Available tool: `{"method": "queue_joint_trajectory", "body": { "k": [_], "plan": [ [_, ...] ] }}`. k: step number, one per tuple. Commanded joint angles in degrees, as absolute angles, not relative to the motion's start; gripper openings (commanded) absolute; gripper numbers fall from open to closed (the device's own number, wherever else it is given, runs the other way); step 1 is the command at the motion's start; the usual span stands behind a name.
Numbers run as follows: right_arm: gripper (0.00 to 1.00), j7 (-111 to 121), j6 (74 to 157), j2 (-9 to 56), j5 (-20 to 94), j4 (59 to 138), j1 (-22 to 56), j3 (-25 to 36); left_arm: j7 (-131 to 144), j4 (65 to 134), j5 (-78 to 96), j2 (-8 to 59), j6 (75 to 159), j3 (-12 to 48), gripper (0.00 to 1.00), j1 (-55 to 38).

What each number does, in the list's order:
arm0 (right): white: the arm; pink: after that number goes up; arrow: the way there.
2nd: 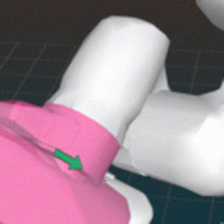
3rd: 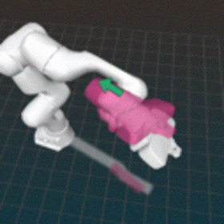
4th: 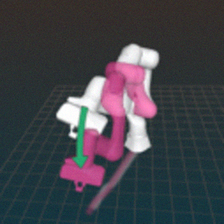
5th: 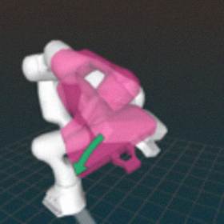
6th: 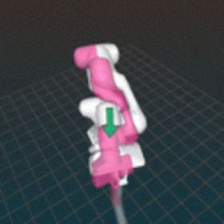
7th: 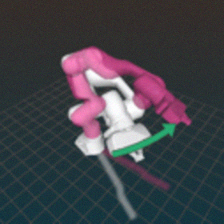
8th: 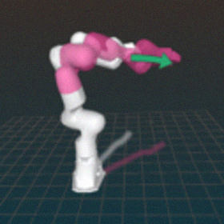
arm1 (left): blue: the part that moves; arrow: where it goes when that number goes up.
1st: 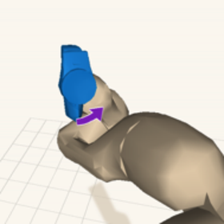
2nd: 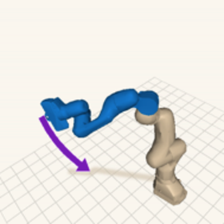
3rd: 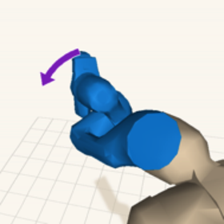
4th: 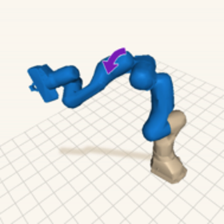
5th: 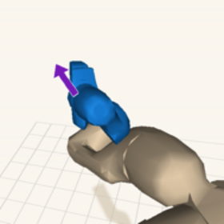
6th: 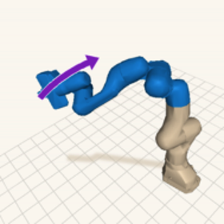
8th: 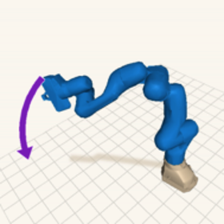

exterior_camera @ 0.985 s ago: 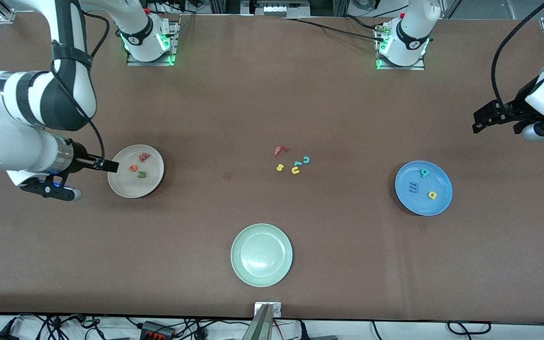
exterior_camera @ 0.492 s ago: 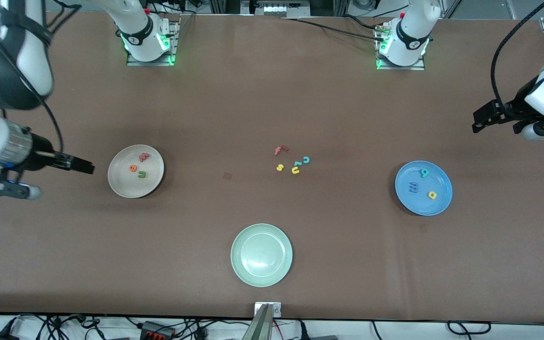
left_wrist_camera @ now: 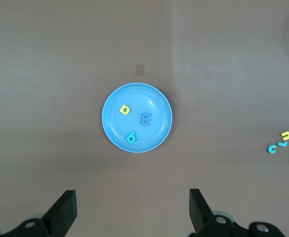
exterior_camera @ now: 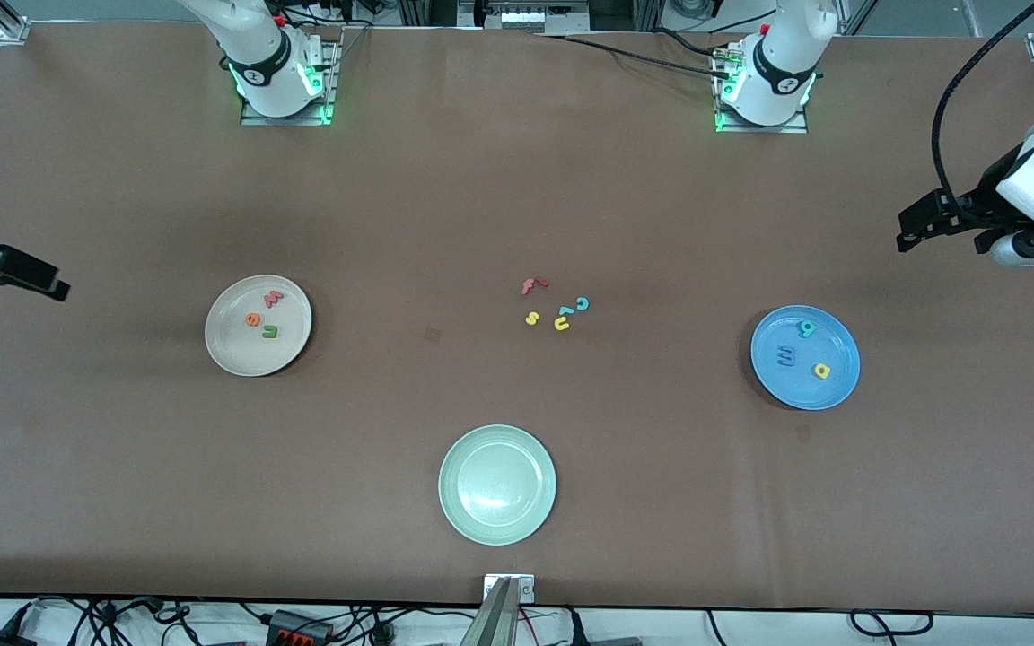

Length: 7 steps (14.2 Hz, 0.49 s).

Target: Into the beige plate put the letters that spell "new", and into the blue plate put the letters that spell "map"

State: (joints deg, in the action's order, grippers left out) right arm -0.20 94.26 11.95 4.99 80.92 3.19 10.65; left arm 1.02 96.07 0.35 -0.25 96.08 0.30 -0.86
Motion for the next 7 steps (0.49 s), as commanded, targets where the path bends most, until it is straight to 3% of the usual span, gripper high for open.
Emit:
{"method": "queue_joint_trajectory", "body": {
  "k": [1,7],
  "plan": [
    [1.00,1.1,92.6,9.6,2.8,81.6,1.1,8.4,0.3,96.4,0.0,-1.2,95.2,0.4,1.00,-1.1],
    [1.00,2.3,92.5,7.3,-0.7,83.4,-3.4,2.7,0.3,96.3,0.0,-1.2,95.2,0.4,1.00,-1.1]
  ]
}}
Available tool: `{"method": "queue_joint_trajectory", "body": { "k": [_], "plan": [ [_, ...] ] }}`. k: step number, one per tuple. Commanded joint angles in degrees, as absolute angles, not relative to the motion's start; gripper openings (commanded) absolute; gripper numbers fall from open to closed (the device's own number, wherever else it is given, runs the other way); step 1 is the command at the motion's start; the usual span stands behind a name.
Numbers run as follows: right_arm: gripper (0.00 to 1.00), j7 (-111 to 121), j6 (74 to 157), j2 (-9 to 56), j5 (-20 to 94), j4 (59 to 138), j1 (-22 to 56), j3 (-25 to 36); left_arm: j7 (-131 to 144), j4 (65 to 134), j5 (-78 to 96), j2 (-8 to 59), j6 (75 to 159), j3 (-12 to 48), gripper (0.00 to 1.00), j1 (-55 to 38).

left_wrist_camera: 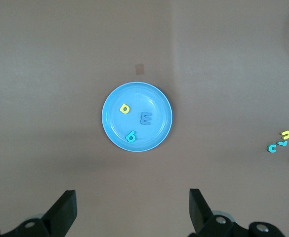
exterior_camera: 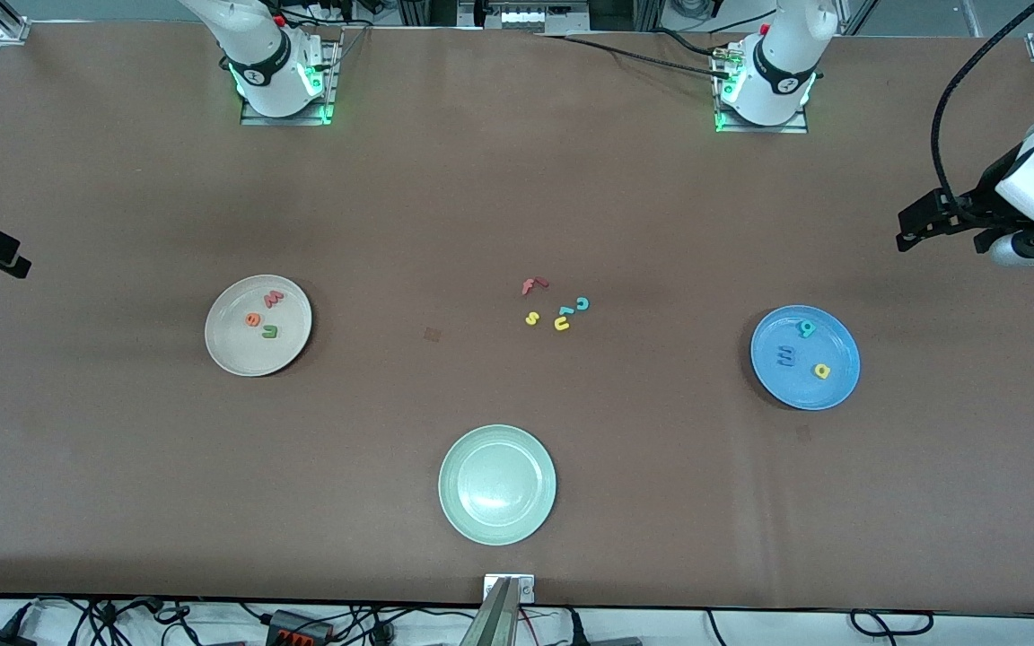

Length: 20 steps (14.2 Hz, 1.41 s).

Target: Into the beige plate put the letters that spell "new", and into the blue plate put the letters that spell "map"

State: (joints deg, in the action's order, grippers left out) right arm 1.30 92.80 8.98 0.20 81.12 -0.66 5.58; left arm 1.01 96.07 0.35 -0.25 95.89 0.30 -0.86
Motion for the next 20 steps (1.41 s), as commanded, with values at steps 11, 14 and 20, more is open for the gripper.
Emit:
{"method": "queue_joint_trajectory", "body": {
  "k": [11,14,20],
  "plan": [
    [1.00,2.3,99.0,-9.7,-3.2,108.0,-3.0,2.6,0.3,96.3,0.1,-1.2,95.1,0.4,1.00,-1.1],
    [1.00,1.3,97.7,-10.2,-3.1,108.0,-2.9,2.6,0.3,96.3,0.1,-1.2,95.1,0.4,1.00,-1.1],
    [1.00,1.3,97.6,-10.3,-3.0,107.4,-2.9,2.6,0.3,96.3,0.0,-1.2,95.0,0.4,1.00,-1.1]
  ]
}}
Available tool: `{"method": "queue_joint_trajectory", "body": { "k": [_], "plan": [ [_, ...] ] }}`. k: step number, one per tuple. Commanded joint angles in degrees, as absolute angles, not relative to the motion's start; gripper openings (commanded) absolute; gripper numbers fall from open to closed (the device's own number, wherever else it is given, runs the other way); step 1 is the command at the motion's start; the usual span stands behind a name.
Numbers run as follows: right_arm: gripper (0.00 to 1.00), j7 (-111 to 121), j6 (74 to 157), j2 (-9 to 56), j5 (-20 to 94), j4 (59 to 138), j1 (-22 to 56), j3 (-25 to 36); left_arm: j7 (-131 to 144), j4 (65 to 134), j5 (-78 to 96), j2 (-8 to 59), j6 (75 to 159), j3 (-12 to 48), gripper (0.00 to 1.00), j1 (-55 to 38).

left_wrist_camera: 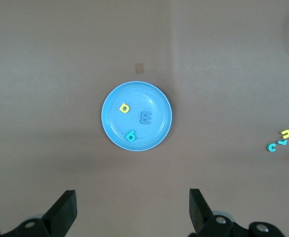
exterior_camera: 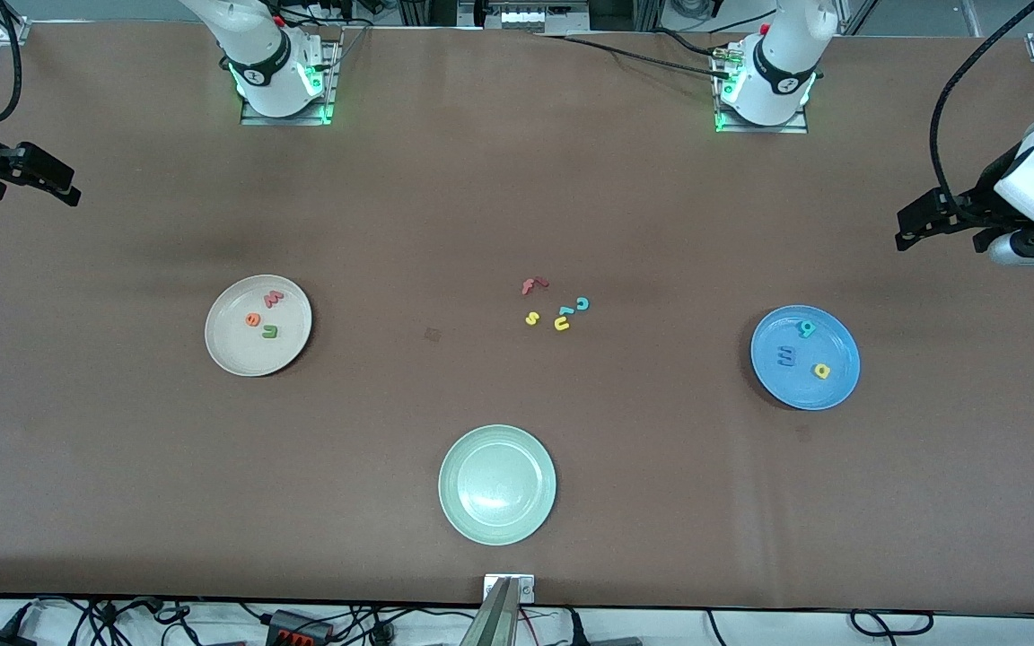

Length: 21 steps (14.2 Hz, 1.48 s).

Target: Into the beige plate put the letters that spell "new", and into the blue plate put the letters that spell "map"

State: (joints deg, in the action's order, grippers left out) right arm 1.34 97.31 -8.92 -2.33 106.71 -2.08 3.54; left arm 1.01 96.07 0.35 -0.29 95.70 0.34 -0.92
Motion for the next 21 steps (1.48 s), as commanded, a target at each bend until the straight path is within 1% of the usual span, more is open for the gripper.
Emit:
{"method": "queue_joint_trajectory", "body": {
  "k": [1,8,21],
  "plan": [
    [1.00,1.3,97.6,-10.2,-2.9,107.3,-2.9,2.6,0.2,96.3,0.1,-1.2,95.0,0.4,1.00,-1.1],
    [1.00,2.1,95.6,-10.2,-2.8,106.7,-3.3,3.3,0.3,96.3,0.0,-1.3,94.9,0.4,1.00,-1.4],
    [1.00,2.3,95.7,-9.8,-2.9,106.7,-3.9,4.0,0.4,95.7,0.0,-0.9,95.0,0.4,1.00,-1.7]
  ]
}}
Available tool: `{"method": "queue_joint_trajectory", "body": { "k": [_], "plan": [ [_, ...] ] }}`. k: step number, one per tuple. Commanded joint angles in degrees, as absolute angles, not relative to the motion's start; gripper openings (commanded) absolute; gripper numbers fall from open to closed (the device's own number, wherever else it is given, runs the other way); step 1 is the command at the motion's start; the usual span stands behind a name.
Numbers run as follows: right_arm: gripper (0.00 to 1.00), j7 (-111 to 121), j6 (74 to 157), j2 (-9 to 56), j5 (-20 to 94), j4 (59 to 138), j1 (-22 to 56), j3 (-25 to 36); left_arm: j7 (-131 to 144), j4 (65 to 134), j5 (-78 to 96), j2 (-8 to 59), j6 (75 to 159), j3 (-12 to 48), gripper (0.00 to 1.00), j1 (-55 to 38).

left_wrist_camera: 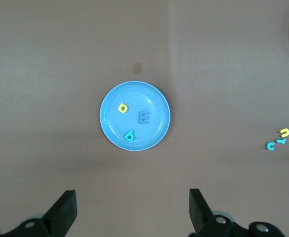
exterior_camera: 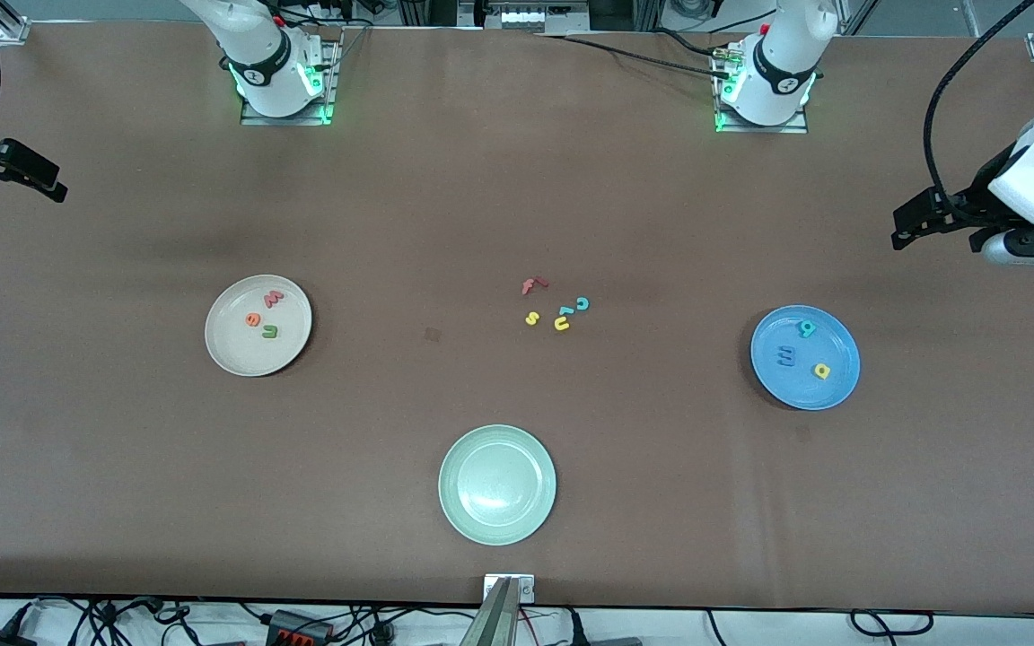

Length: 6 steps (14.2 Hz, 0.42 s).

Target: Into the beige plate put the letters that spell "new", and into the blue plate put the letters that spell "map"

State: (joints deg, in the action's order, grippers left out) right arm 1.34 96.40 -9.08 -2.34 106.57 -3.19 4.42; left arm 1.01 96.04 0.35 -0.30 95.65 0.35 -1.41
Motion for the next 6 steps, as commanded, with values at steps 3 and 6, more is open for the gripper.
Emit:
{"method": "queue_joint_trajectory", "body": {
  "k": [3,6],
  "plan": [
    [1.00,2.3,95.9,-9.8,-2.9,106.7,-3.9,4.1,0.4,95.2,0.0,-0.8,95.0,0.4,1.00,-1.8],
    [1.00,2.3,96.2,-9.8,-3.0,106.7,-4.0,4.1,0.4,95.1,-0.1,-0.8,95.0,0.4,1.00,-1.8]
  ]
}}
